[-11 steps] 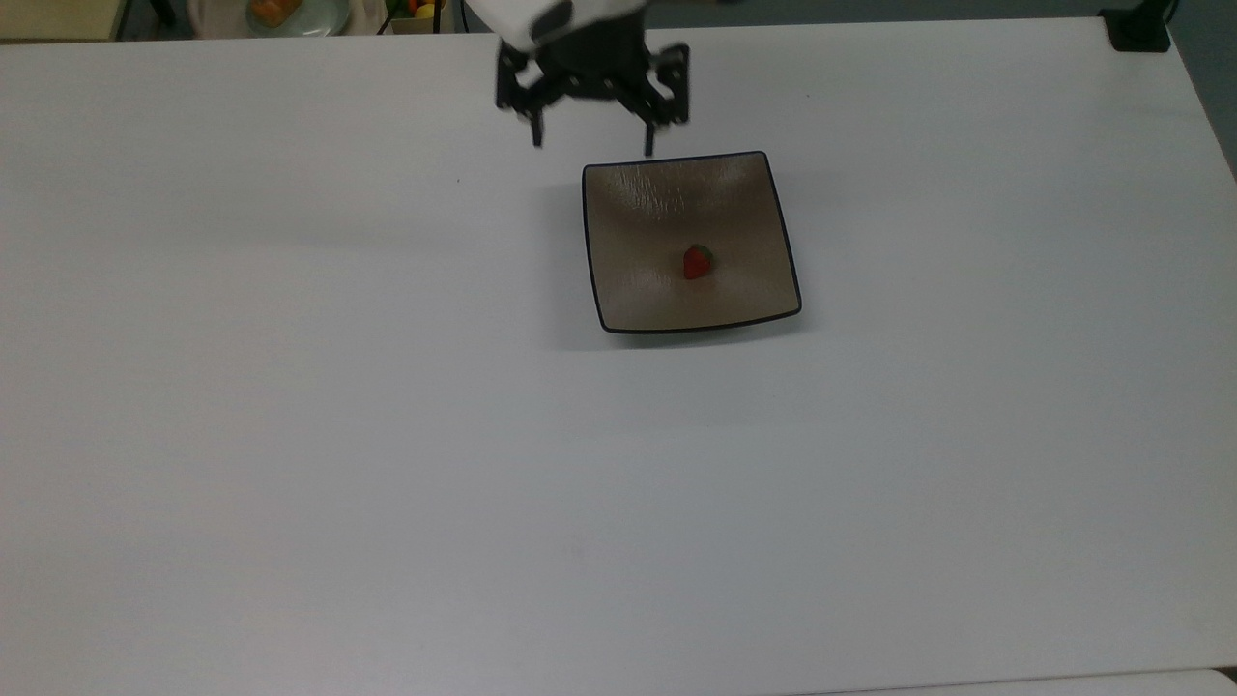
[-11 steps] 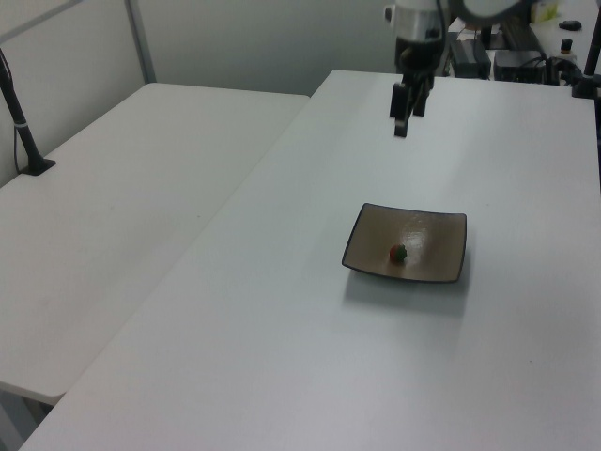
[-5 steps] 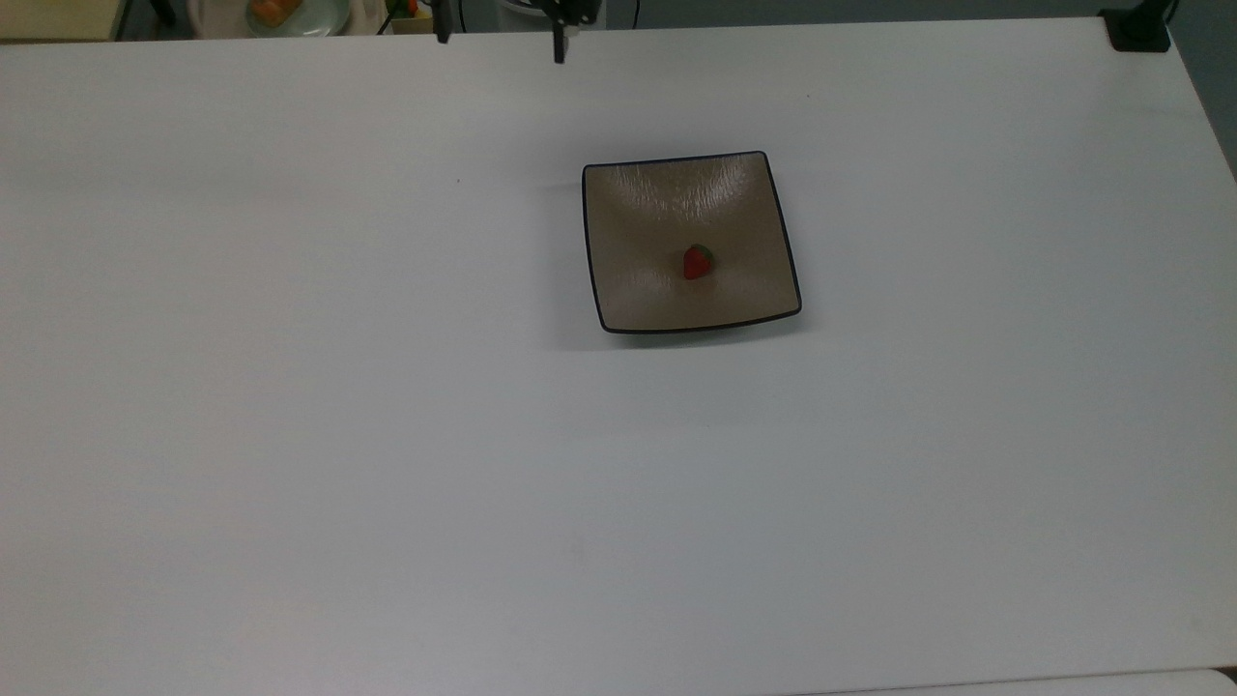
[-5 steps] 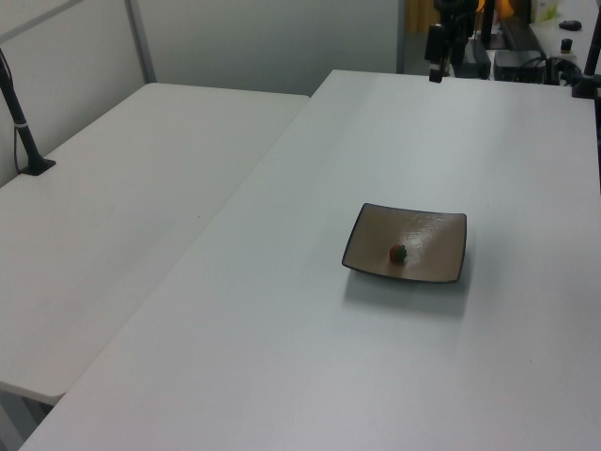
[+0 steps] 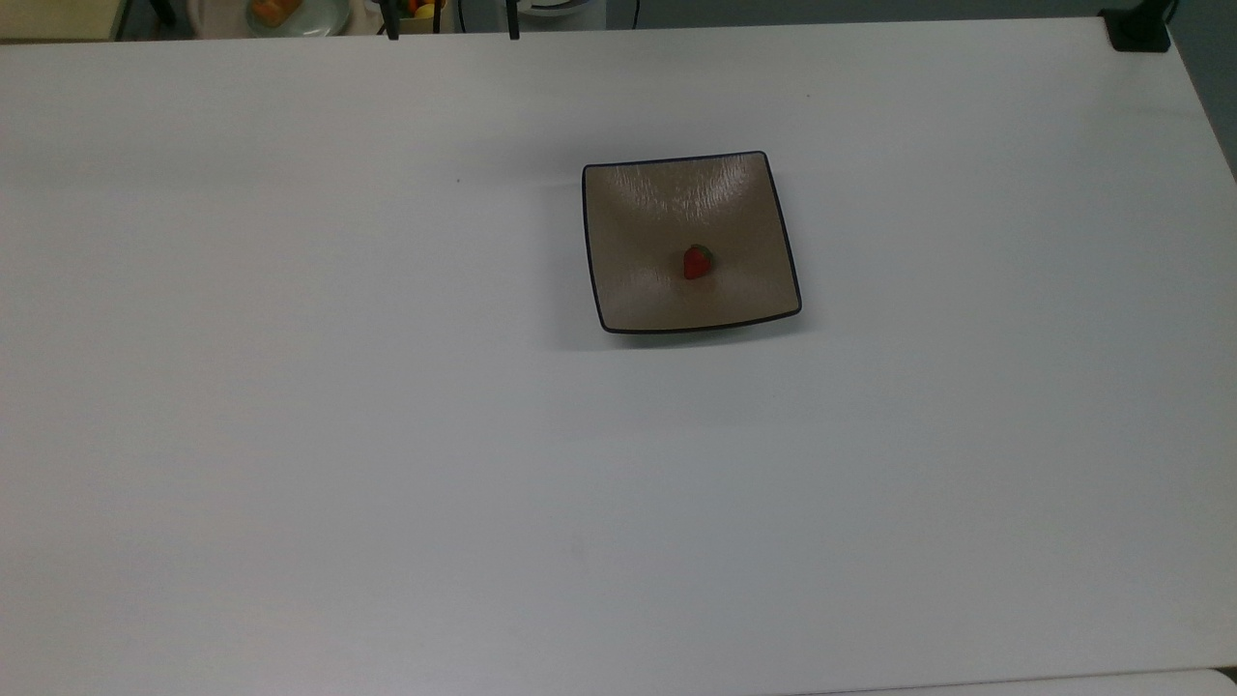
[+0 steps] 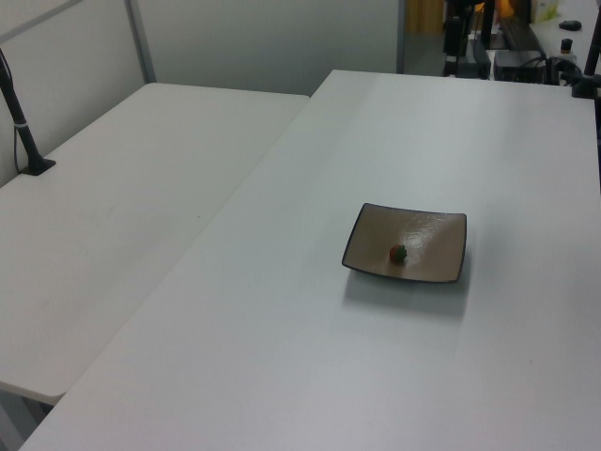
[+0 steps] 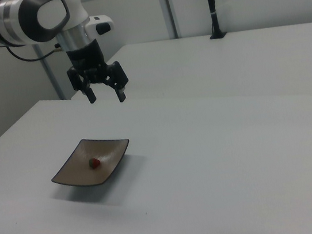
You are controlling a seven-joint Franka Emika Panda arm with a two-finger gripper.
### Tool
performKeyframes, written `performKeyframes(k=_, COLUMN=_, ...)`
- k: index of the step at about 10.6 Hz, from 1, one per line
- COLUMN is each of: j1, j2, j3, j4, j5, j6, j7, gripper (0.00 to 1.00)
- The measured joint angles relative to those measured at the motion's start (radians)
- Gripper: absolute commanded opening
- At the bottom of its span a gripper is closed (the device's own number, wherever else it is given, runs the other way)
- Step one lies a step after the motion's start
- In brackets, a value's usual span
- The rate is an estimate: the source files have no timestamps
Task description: Strawberries on a ceramic plate
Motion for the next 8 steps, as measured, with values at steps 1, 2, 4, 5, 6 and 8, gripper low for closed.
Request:
performKeyframes(k=1, j1=-0.001, j2=0.0, j3=0.0, j4=-0.005, j5=0.008, j6=0.0, j7=-0.071, gripper=1.0)
performKeyframes(k=2, j1=-0.001, j2=0.0, j3=0.0, j4=-0.01, j5=0.01, j6=0.0, j7=-0.088, gripper=1.0)
performKeyframes(k=4, j1=-0.001, j2=0.001, j3=0.0, j4=-0.017, j5=0.012, j6=0.028, j7=-0.09, gripper=1.0)
performKeyframes(k=5, j1=-0.001, j2=0.002, j3=0.0, j4=-0.019, j5=0.012, j6=0.039, j7=-0.09, gripper=1.0)
performKeyframes(k=6, j1=-0.001, j2=0.002, j3=0.0, j4=-0.02, j5=0.012, j6=0.043, j7=-0.09, gripper=1.0)
performKeyframes(k=8, j1=-0.001, j2=0.002, j3=0.0, j4=-0.02, j5=0.012, j6=0.043, j7=-0.09, gripper=1.0)
